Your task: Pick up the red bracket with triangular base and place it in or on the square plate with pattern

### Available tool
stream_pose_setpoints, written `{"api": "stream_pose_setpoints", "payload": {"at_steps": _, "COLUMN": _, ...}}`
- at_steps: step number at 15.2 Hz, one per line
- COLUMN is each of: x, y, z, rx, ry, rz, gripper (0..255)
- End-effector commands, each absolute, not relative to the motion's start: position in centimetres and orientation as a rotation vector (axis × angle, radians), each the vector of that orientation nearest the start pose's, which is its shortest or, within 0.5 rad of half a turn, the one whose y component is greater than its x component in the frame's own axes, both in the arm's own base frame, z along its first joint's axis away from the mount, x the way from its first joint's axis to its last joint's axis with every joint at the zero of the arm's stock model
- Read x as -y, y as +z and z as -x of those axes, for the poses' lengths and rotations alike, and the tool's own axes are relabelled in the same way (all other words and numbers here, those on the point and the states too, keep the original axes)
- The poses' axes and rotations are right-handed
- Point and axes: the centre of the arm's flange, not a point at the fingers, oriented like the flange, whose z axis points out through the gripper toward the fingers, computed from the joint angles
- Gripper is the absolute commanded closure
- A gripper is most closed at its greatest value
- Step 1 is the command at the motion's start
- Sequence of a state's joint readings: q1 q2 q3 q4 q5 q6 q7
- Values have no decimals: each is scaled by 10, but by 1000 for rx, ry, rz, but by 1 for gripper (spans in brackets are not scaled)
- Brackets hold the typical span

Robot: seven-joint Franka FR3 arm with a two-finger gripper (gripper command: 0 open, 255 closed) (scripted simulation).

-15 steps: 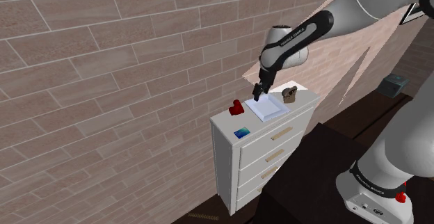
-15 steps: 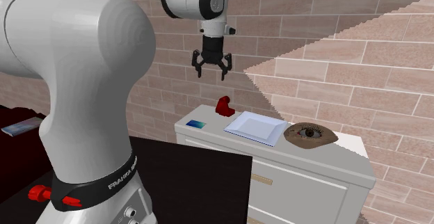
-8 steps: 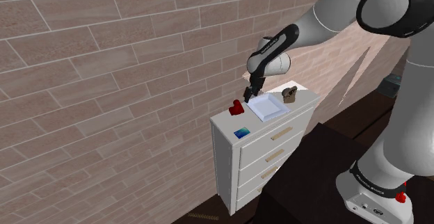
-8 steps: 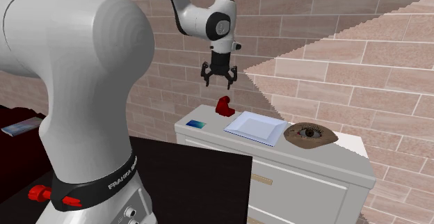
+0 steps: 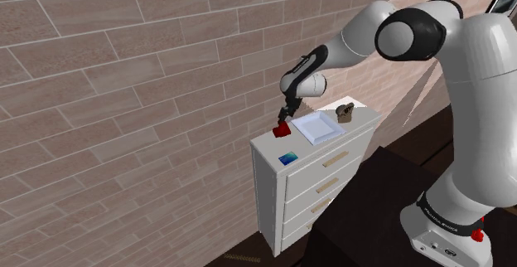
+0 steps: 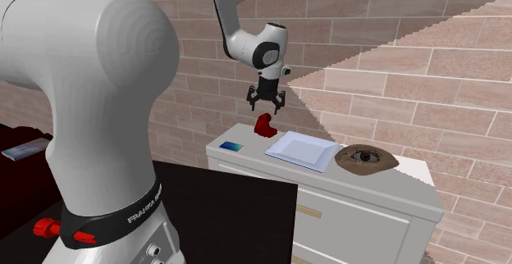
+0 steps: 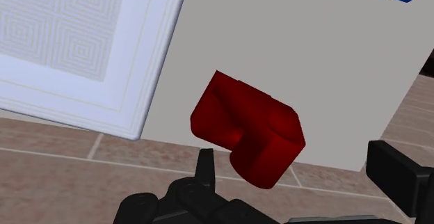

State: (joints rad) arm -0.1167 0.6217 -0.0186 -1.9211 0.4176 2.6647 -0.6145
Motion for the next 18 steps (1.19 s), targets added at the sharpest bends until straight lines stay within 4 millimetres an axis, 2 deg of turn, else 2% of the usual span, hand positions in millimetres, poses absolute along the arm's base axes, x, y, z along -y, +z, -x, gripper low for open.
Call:
{"api": "stream_pose_setpoints", "payload": {"at_steps": 1, "x": 98, "y": 163, "z": -640, "rx": 189, "ry": -296, "rz": 2971, "gripper": 0}}
{"api": "stream_pose_setpoints", "payload": {"at_steps": 8, "x": 92, "y": 124, "z": -648, "rx": 189, "ry": -296, "rz": 2971, "gripper": 0}}
{"api": "stream_pose_setpoints", "payload": {"at_steps": 16, "x": 92, "y": 124, "z": -648, "rx": 189, "ry": -296, "rz": 2971, "gripper": 0}}
{"api": "stream_pose_setpoints", "payload": {"at_steps": 17, "x": 93, "y": 123, "z": -650, "rx": 189, "ry": -296, "rz": 2971, "gripper": 255}}
{"api": "stream_pose_setpoints", "payload": {"at_steps": 18, "x": 89, "y": 121, "z": -649, "rx": 188, "ry": -295, "rz": 2971, "gripper": 255}}
